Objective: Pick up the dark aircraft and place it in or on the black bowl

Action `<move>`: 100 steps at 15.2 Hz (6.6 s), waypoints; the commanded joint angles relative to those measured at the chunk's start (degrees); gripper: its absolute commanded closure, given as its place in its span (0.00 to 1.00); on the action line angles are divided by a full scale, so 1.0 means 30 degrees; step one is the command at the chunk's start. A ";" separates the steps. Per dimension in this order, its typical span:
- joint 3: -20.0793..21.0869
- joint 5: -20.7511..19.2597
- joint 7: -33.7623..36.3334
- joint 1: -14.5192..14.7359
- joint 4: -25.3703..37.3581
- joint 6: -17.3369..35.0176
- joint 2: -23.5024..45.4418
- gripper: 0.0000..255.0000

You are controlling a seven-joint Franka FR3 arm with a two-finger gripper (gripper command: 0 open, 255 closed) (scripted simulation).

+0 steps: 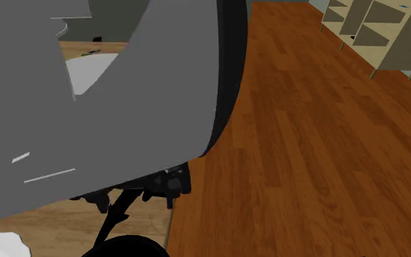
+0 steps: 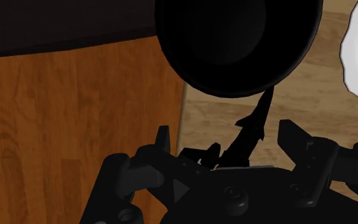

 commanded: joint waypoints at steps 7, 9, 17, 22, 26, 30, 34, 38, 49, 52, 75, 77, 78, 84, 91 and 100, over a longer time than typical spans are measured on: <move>0.3000 -0.3963 0.5710 -0.1520 0.1735 0.6107 0.6934 0.00; 0.3185 -0.6484 0.8135 -0.1723 0.2550 0.7172 0.8918 0.00; 0.0786 -1.2804 1.3819 0.0281 0.4884 0.9142 1.3708 0.00; -0.0017 -1.3851 1.4594 0.0889 0.5177 0.9795 1.4722 0.00; -0.0019 -1.3850 1.4594 0.0890 0.5179 0.9794 1.4722 0.00; -0.0015 -1.3845 1.4589 0.0886 0.5179 0.9790 1.4718 1.00; -0.0014 -1.3844 1.4588 0.0885 0.5180 0.9788 1.4719 1.00; -0.0014 -1.3844 1.4588 0.0885 0.5179 0.9790 1.4718 1.00; 0.1980 -1.0854 1.2362 -0.0584 0.4869 0.7742 1.2099 1.00; 0.2405 -0.9928 1.1687 -0.0874 0.4878 0.7079 1.1319 1.00; 0.3579 -0.2093 0.8079 0.0613 0.1155 0.3260 0.2535 1.00; 0.3584 -0.1069 0.8066 0.1508 0.0015 0.3033 0.1097 1.00; 0.3598 -0.0581 0.8106 0.1982 -0.0527 0.2877 0.0375 1.00; 0.3815 0.1798 0.9006 0.5002 -0.3219 0.1491 -0.3701 1.00; 0.4703 0.2052 0.9131 0.4741 -0.4002 0.4168 -0.1789 1.00; 0.5743 0.1881 0.9472 0.4093 -0.4525 0.7051 0.0590 1.00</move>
